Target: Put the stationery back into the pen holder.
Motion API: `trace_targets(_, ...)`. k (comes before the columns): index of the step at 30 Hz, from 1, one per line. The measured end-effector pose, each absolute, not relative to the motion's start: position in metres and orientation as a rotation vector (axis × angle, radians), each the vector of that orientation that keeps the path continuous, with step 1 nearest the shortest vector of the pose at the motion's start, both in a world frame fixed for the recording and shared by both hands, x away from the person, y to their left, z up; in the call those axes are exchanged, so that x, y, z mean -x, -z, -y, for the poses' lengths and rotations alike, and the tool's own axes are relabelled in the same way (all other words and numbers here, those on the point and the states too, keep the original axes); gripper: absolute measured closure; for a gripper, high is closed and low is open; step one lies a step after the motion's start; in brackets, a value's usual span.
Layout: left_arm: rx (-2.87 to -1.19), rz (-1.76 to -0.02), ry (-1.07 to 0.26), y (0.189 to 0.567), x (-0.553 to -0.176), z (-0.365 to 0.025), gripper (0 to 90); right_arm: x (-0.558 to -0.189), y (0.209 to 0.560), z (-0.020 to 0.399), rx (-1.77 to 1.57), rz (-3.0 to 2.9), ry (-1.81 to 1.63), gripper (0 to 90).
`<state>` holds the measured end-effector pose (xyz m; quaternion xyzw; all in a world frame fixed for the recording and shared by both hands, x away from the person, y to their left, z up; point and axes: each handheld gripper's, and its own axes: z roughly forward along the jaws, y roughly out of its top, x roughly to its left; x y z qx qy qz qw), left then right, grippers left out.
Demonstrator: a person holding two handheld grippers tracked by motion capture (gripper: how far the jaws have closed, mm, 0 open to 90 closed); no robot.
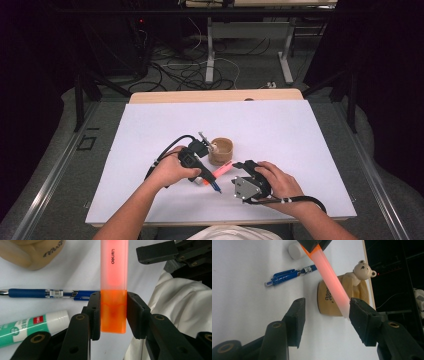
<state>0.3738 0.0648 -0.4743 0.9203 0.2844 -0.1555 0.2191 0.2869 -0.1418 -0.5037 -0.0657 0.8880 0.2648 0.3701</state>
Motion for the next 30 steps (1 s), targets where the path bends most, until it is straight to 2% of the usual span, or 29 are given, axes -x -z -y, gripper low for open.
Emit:
trace_targets(16, -2.558, -0.811, 0.450, 0.480, -0.371, -0.056, 66.6, -0.281, 0.512, 0.120, 0.471, -2.165, -0.490, 57.3)
trace_targets(30, -2.600, -0.778, 0.464, 0.477, -0.374, -0.045, 66.6, -0.279, 0.515, 0.108, 0.593, -2.129, -0.367, 65.3)
